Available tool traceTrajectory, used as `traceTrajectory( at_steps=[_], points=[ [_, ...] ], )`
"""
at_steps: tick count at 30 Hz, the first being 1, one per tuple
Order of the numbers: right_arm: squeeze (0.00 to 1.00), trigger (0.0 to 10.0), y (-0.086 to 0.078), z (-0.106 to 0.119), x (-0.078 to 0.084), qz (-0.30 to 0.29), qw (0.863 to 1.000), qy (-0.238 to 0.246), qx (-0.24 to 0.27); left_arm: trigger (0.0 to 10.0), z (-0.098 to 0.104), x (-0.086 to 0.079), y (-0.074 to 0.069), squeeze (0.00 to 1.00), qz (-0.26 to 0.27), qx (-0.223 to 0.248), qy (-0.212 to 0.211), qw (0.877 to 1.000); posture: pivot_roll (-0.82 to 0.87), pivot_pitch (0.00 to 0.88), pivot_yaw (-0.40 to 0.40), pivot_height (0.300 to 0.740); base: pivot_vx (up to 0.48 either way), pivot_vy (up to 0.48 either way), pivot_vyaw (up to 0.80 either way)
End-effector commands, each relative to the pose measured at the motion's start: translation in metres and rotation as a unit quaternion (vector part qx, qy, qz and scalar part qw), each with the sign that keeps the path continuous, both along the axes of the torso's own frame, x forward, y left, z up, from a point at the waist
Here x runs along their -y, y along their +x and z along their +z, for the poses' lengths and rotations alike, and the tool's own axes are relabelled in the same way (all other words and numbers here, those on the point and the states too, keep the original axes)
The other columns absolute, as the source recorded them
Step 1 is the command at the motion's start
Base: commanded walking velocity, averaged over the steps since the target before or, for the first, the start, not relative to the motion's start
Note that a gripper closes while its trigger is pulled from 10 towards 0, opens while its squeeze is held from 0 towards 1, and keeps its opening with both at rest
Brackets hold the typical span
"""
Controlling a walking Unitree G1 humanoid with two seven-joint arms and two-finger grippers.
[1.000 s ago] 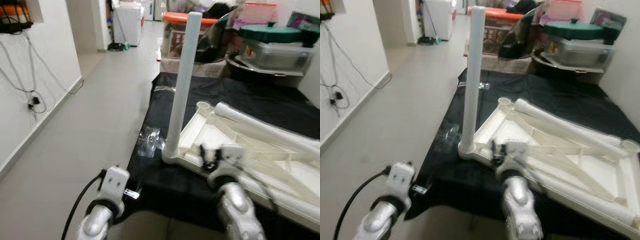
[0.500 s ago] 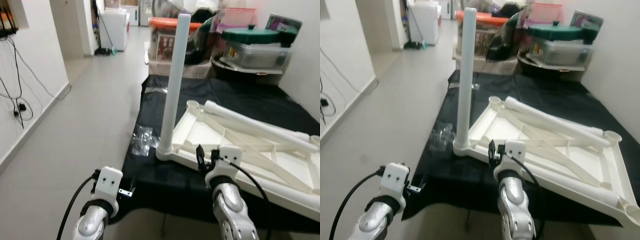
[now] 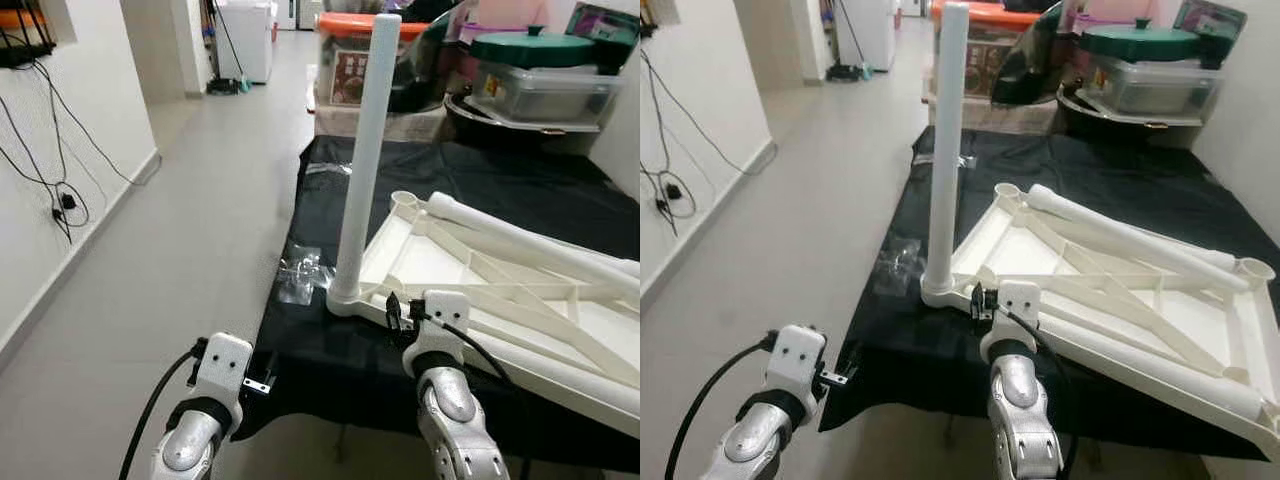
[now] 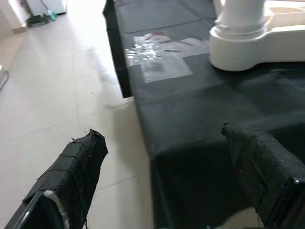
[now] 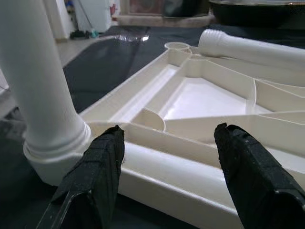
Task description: Building children table
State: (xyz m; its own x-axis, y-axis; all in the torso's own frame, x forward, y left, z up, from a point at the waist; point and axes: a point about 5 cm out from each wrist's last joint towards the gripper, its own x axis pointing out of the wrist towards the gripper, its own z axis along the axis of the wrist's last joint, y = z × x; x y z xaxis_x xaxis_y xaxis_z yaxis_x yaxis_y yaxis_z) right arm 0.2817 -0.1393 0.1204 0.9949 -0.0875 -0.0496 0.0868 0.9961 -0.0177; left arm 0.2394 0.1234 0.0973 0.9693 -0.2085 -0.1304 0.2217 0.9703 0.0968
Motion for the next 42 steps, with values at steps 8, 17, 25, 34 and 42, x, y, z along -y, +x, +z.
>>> traceTrajectory(
  at_steps=[8, 17, 25, 34, 42],
  points=[
    [0.0, 10.0, 0.009, 0.014, -0.009, 0.1, 0.992, 0.058, 0.04, 10.0, 0.011, -0.001, -0.002, 0.0, 0.016, 0.04, 0.006, 0.999, 0.13, 0.0, -0.07, 0.74, 0.0, 0.0, 0.0],
    [1.0, 10.0, 0.034, 0.025, -0.006, 0.209, 0.976, 0.044, 0.052, 10.0, 0.012, 0.002, -0.005, 0.0, 0.011, 0.036, 0.001, 0.999, 0.13, 0.0, -0.074, 0.74, 0.0, 0.0, 0.0],
    [0.0, 10.0, 0.038, 0.02, 0.044, 0.073, 0.996, -0.03, 0.038, 10.0, 0.012, 0.006, -0.01, 0.0, 0.005, 0.035, 0.004, 0.999, 0.12, 0.01, -0.073, 0.74, 0.0, 0.0, 0.0],
    [0.0, 10.0, 0.018, 0.016, 0.049, -0.063, 0.997, -0.033, 0.042, 10.0, 0.02, -0.015, -0.005, 0.0, 0.073, 0.059, 0.019, 0.995, 0.13, 0.0, -0.076, 0.74, 0.0, 0.0, 0.0],
    [0.0, 10.0, 0.026, 0.023, 0.079, -0.161, 0.985, -0.04, 0.051, 10.0, 0.049, -0.08, 0.003, 0.0, 0.24, 0.119, 0.06, 0.962, 0.13, 0.0, -0.078, 0.74, 0.045, 0.0, 0.0]
  ],
)
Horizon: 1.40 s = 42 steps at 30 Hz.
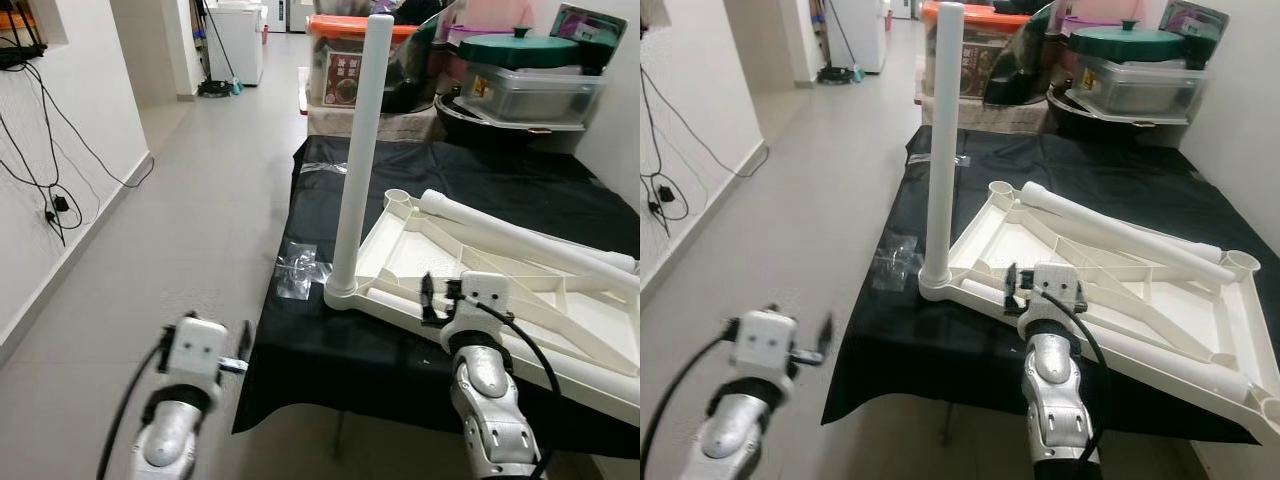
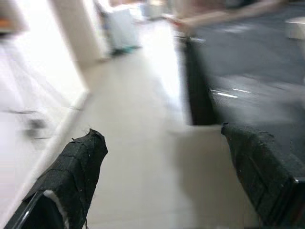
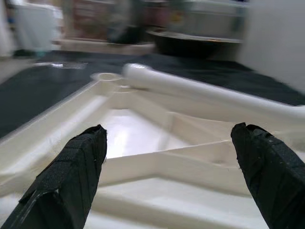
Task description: Building children table
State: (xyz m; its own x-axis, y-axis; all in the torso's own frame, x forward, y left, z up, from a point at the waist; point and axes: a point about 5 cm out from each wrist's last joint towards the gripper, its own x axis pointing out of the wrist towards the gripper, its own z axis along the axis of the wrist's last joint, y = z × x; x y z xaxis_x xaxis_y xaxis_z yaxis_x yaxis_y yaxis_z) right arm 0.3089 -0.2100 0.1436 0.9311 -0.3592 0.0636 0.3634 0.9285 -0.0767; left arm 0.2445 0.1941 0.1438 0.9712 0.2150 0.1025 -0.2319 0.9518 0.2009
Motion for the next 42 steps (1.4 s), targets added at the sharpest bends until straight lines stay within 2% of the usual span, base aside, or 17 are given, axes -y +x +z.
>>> traceTrajectory(
  at_steps=[1, 2, 5, 20, 32, 36, 38, 40, 42],
  points=[
    [0.0, 10.0, 0.001, 0.002, 0.013, -0.037, 0.999, 0.001, 0.006, 10.0, 0.007, -0.022, -0.003, 0.0, 0.063, 0.013, 0.011, 0.998, 0.13, 0.0, -0.078, 0.74, 0.364, 0.0, 0.0],
    [0.0, 10.0, 0.003, 0.003, 0.015, -0.041, 0.999, 0.001, 0.007, 10.0, 0.009, -0.03, -0.004, 0.0, 0.083, 0.017, 0.02, 0.996, 0.13, 0.0, -0.081, 0.74, 0.398, 0.0, 0.0],
    [0.0, 10.0, 0.005, 0.005, 0.015, -0.043, 0.999, 0.003, 0.009, 10.0, 0.009, -0.034, -0.003, 0.0, 0.097, 0.017, 0.028, 0.995, 0.13, 0.0, -0.079, 0.74, 0.404, 0.0, 0.0],
    [0.0, 10.0, 0.008, 0.004, 0.007, -0.038, 0.999, 0.008, 0.012, 10.0, 0.007, -0.027, 0.003, 0.0, 0.08, 0.017, 0.018, 0.997, 0.13, 0.0, -0.071, 0.74, 0.432, 0.0, 0.0],
    [0.0, 10.0, 0.011, 0.007, 0.011, -0.046, 0.999, 0.003, 0.016, 10.0, 0.006, -0.032, 0.003, 0.0, 0.088, 0.01, 0.016, 0.996, 0.14, 0.0, -0.072, 0.74, 0.0, 0.0, 0.0],
    [0.0, 10.0, 0.012, 0.009, 0.016, -0.054, 0.998, 0.0, 0.017, 10.0, 0.003, -0.027, 0.004, 0.0, 0.07, 0.003, 0.002, 0.998, 0.14, 0.0, -0.072, 0.74, 0.0, 0.0, 0.0],
    [0.0, 10.0, 0.015, 0.009, 0.021, -0.044, 0.999, 0.013, 0.018, 10.0, -0.007, -0.006, 0.004, 0.0, -0.016, -0.024, -0.022, 0.999, 0.14, 0.0, -0.072, 0.74, 0.0, 0.0, 0.0],
    [0.0, 10.0, 0.024, 0.01, 0.024, 0.014, 0.999, 0.049, 0.017, 10.0, -0.016, 0.013, -0.001, 0.0, -0.086, -0.042, -0.011, 0.995, 0.14, 0.0, -0.074, 0.74, 0.0, 0.0, 0.0],
    [0.0, 10.0, 0.024, 0.01, 0.024, 0.014, 0.999, 0.049, 0.017, 10.0, -0.016, 0.013, -0.001, 0.0, -0.086, -0.042, -0.011, 0.995, 0.14, 0.0, -0.074, 0.74, 0.0, 0.0, 0.0]
  ],
)
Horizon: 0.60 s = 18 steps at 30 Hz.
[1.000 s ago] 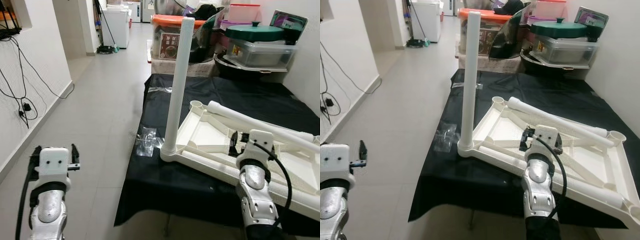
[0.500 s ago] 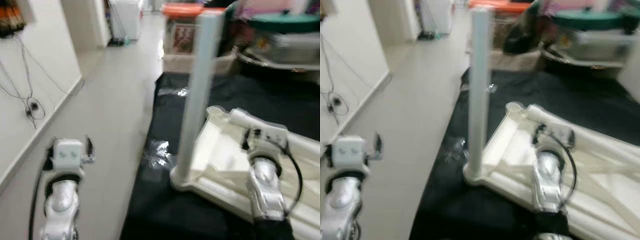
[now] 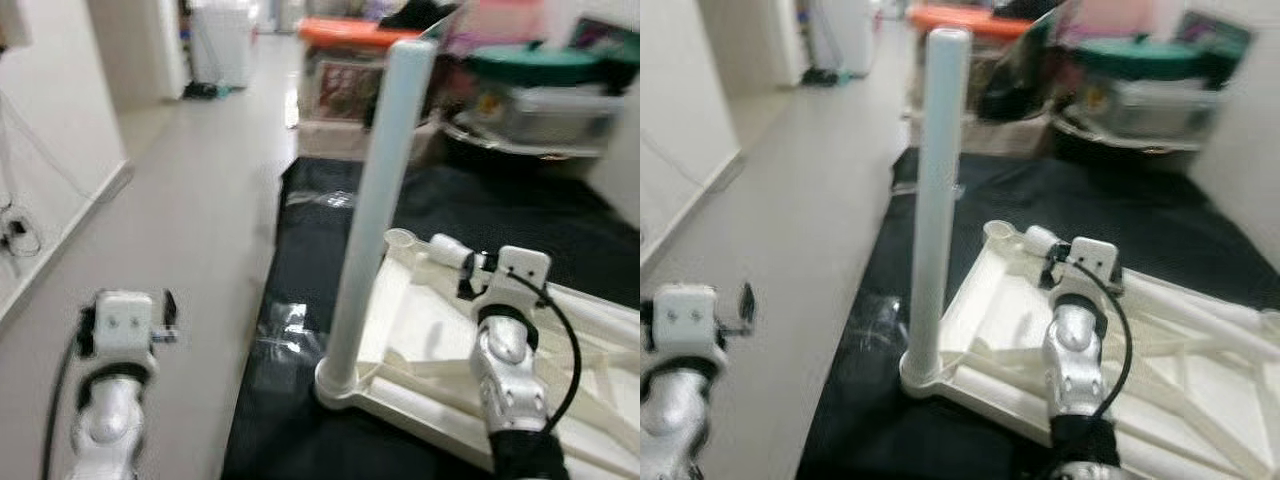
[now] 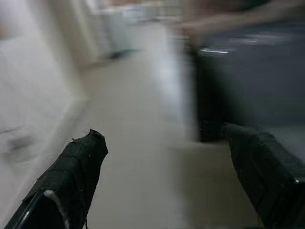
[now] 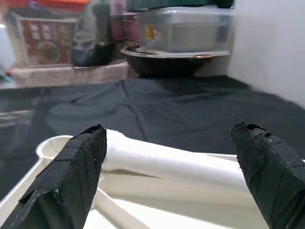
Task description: Building children table
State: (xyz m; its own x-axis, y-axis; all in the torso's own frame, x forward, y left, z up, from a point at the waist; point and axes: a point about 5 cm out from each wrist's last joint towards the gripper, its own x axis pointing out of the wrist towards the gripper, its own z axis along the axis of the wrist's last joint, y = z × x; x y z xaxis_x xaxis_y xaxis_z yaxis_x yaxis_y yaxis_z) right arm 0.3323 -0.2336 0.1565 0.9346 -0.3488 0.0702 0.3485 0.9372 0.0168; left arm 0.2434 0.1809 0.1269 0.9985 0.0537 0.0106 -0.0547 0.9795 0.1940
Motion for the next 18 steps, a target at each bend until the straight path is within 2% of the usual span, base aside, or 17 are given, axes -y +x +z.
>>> traceTrajectory(
  at_steps=[1, 2, 3, 4, 5, 6, 7, 8, 9, 10, 11, 12, 13, 14, 16, 17, 18],
  points=[
    [0.0, 10.0, 0.005, -0.003, 0.0, 0.054, 0.998, 0.024, -0.008, 10.0, -0.006, 0.007, -0.004, 0.0, -0.033, -0.013, -0.012, 0.999, 0.13, 0.0, -0.07, 0.74, 0.0, 0.0, 0.0],
    [0.0, 10.0, 0.005, -0.003, 0.0, 0.054, 0.998, 0.024, -0.008, 10.0, -0.006, 0.007, -0.004, 0.0, -0.033, -0.013, -0.012, 0.999, 0.13, 0.0, -0.07, 0.74, 0.0, 0.0, 0.0],
    [0.0, 10.0, 0.007, -0.001, 0.008, 0.103, 0.994, 0.034, -0.014, 10.0, -0.013, 0.018, -0.01, 0.0, -0.073, -0.031, -0.023, 0.997, 0.13, 0.0, -0.07, 0.74, 0.0, 0.0, 0.0],
    [0.0, 10.0, 0.007, -0.001, 0.008, 0.103, 0.994, 0.034, -0.014, 10.0, -0.013, 0.018, -0.01, 0.0, -0.073, -0.031, -0.023, 0.997, 0.13, 0.0, -0.07, 0.74, 0.0, 0.0, 0.0],
    [0.0, 10.0, 0.008, 0.001, 0.021, 0.149, 0.988, 0.04, -0.031, 10.0, -0.019, 0.03, -0.017, 0.0, -0.112, -0.045, -0.031, 0.992, 0.13, 0.0, -0.073, 0.74, 0.0, 0.0, 0.0],
    [0.0, 10.0, 0.008, 0.001, 0.021, 0.149, 0.988, 0.04, -0.031, 10.0, -0.019, 0.03, -0.017, 0.0, -0.112, -0.045, -0.031, 0.992, 0.13, 0.0, -0.073, 0.74, 0.0, 0.0, 0.0],
    [0.0, 10.0, 0.006, 0.0, 0.035, 0.204, 0.976, 0.049, -0.056, 10.0, -0.023, 0.041, -0.024, 0.0, -0.153, -0.059, -0.035, 0.986, 0.12, 0.0, -0.071, 0.74, 0.0, 0.0, 0.0],
    [0.0, 10.0, 0.006, 0.0, 0.035, 0.204, 0.976, 0.049, -0.056, 10.0, -0.023, 0.041, -0.024, 0.0, -0.153, -0.059, -0.035, 0.986, 0.12, 0.0, -0.071, 0.74, 0.0, 0.0, 0.0],
    [0.0, 10.0, -0.001, 0.0, 0.043, 0.273, 0.958, 0.048, -0.077, 10.0, -0.025, 0.048, -0.029, 0.0, -0.179, -0.066, -0.042, 0.981, 0.12, 0.0, -0.073, 0.74, 0.0, 0.0, 0.0],
    [0.0, 10.0, -0.001, 0.0, 0.043, 0.273, 0.958, 0.048, -0.077, 10.0, -0.025, 0.048, -0.029, 0.0, -0.179, -0.066, -0.042, 0.981, 0.12, 0.0, -0.073, 0.74, 0.0, 0.0, 0.0],
    [0.0, 10.0, -0.02, -0.008, 0.045, 0.399, 0.906, 0.043, -0.134, 10.0, -0.026, 0.054, -0.032, 0.0, -0.209, -0.073, -0.043, 0.974, 0.12, 0.0, -0.071, 0.74, 0.0, 0.0, 0.0],
    [0.0, 10.0, -0.027, -0.012, 0.042, 0.446, 0.88, 0.045, -0.155, 10.0, -0.026, 0.055, -0.033, 0.0, -0.216, -0.075, -0.042, 0.973, 0.12, 0.0, -0.071, 0.74, 0.0, 0.0, 0.0],
    [0.0, 10.0, -0.027, -0.012, 0.042, 0.446, 0.88, 0.045, -0.155, 10.0, -0.026, 0.055, -0.033, 0.0, -0.216, -0.075, -0.042, 0.973, 0.12, 0.0, -0.071, 0.74, 0.0, 0.0, 0.0],
    [1.0, 10.0, -0.034, -0.012, 0.036, 0.497, 0.851, 0.056, -0.16, 10.0, -0.026, 0.056, -0.034, 0.0, -0.222, -0.075, -0.037, 0.971, 0.13, 0.0, -0.073, 0.74, 0.0, 0.0, 0.0],
    [1.0, 10.0, -0.034, -0.012, 0.036, 0.497, 0.851, 0.056, -0.16, 10.0, -0.026, 0.056, -0.034, 0.0, -0.222, -0.075, -0.037, 0.971, 0.13, 0.0, -0.073, 0.74, 0.0, 0.0, 0.0],
    [1.0, 10.0, -0.039, -0.01, 0.029, 0.536, 0.828, 0.065, -0.155, 10.0, -0.027, 0.057, -0.034, 0.0, -0.225, -0.076, -0.036, 0.971, 0.13, 0.0, -0.073, 0.74, 0.0, 0.0, 0.0],
    [1.0, 10.0, -0.039, -0.01, 0.029, 0.536, 0.828, 0.065, -0.155, 10.0, -0.027, 0.057, -0.034, 0.0, -0.225, -0.076, -0.036, 0.971, 0.13, 0.0, -0.073, 0.74, 0.0, 0.0, 0.0]
  ],
)
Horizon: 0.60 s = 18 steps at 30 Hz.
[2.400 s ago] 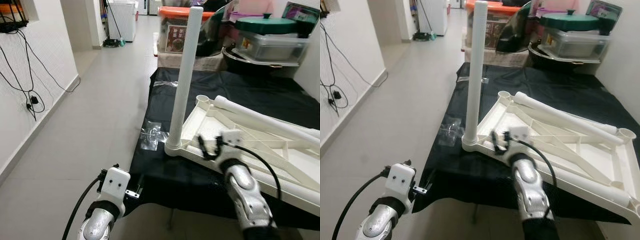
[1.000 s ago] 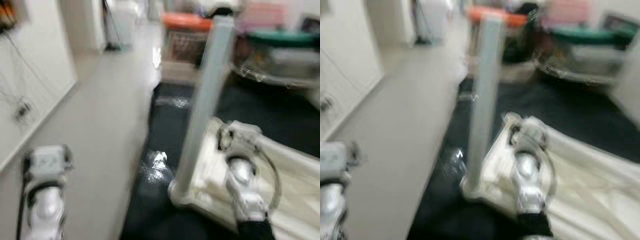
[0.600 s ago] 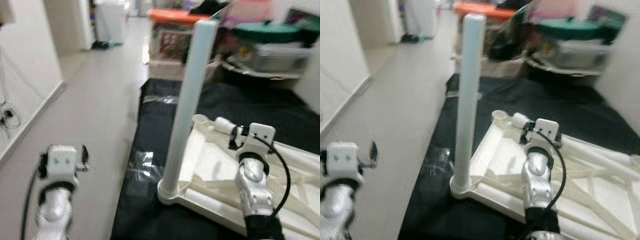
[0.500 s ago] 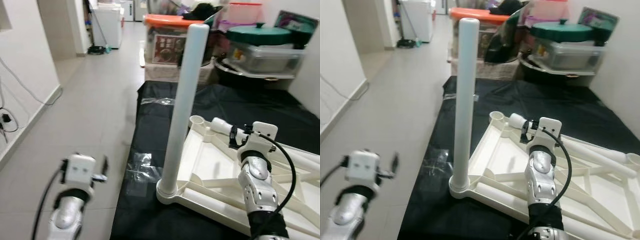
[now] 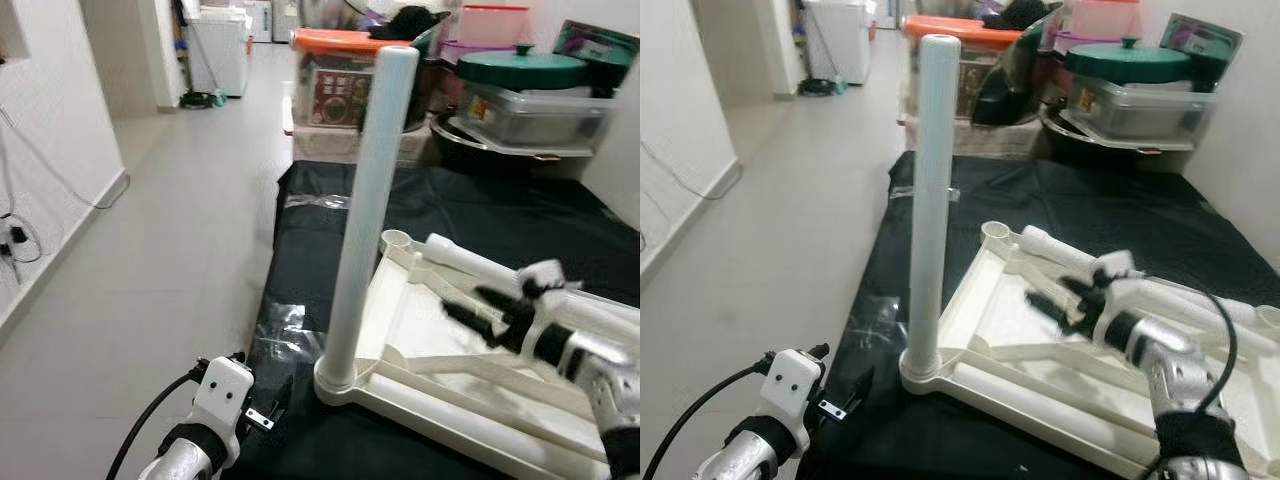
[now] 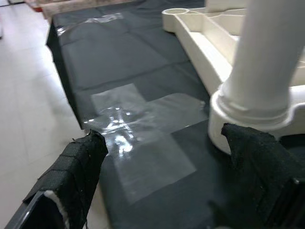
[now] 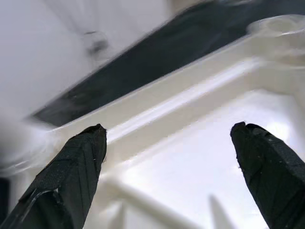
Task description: Building children table
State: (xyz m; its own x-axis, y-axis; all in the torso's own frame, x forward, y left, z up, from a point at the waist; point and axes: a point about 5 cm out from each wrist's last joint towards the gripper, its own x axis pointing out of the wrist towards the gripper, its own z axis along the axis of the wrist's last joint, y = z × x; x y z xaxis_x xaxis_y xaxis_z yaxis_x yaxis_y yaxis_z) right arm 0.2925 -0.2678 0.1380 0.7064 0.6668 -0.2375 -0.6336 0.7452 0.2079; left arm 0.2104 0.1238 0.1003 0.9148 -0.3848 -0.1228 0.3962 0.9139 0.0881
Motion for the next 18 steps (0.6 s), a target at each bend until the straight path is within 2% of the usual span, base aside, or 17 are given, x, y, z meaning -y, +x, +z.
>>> traceTrajectory(
  at_steps=[1, 2, 4, 5, 8, 10, 13, 18],
  points=[
    [1.0, 10.0, 0.0, 0.013, -0.016, 0.068, 0.997, 0.031, 0.024, 10.0, -0.001, 0.0, -0.002, 0.0, -0.01, 0.0, 0.007, 1.0, 0.14, 0.0, -0.071, 0.74, 0.0, 0.0, 0.0],
    [0.0, 10.0, -0.001, 0.019, -0.029, 0.112, 0.992, 0.05, 0.039, 10.0, -0.001, 0.0, -0.003, 0.0, -0.013, 0.0, 0.009, 1.0, 0.14, 0.0, -0.07, 0.74, 0.0, 0.0, 0.0],
    [0.0, 10.0, -0.001, 0.025, -0.044, 0.152, 0.984, 0.073, 0.054, 10.0, -0.001, 0.0, -0.004, 0.0, -0.016, 0.0, 0.01, 1.0, 0.14, 0.0, -0.07, 0.74, 0.0, 0.0, 0.0],
    [0.0, 10.0, -0.001, 0.025, -0.044, 0.152, 0.984, 0.073, 0.054, 10.0, -0.001, 0.0, -0.004, 0.0, -0.016, 0.0, 0.01, 1.0, 0.14, 0.0, -0.07, 0.74, 0.0, 0.0, 0.0],
    [0.0, 10.0, 0.0, 0.034, -0.071, 0.205, 0.972, 0.087, 0.07, 10.0, -0.001, 0.001, -0.005, 0.0, -0.02, 0.001, 0.011, 1.0, 0.14, 0.0, -0.07, 0.74, 0.0, 0.0, 0.0],
    [0.0, 10.0, 0.0, 0.034, -0.071, 0.205, 0.972, 0.087, 0.07, 10.0, -0.001, 0.001, -0.005, 0.0, -0.02, 0.001, 0.011, 1.0, 0.14, 0.0, -0.07, 0.74, 0.0, 0.0, 0.0],
    [0.0, 10.0, -0.006, 0.042, -0.094, 0.271, 0.954, 0.104, 0.079, 10.0, -0.001, 0.003, -0.005, 0.0, -0.03, 0.003, 0.016, 0.999, 0.14, 0.0, -0.071, 0.74, 0.0, 0.0, 0.0],
    [0.0, 10.0, -0.012, 0.043, -0.11, 0.309, 0.941, 0.115, 0.078, 10.0, -0.001, 0.004, -0.006, 0.0, -0.033, 0.003, 0.016, 0.999, 0.14, 0.0, -0.075, 0.74, 0.0, 0.0, 0.0]
  ],
)
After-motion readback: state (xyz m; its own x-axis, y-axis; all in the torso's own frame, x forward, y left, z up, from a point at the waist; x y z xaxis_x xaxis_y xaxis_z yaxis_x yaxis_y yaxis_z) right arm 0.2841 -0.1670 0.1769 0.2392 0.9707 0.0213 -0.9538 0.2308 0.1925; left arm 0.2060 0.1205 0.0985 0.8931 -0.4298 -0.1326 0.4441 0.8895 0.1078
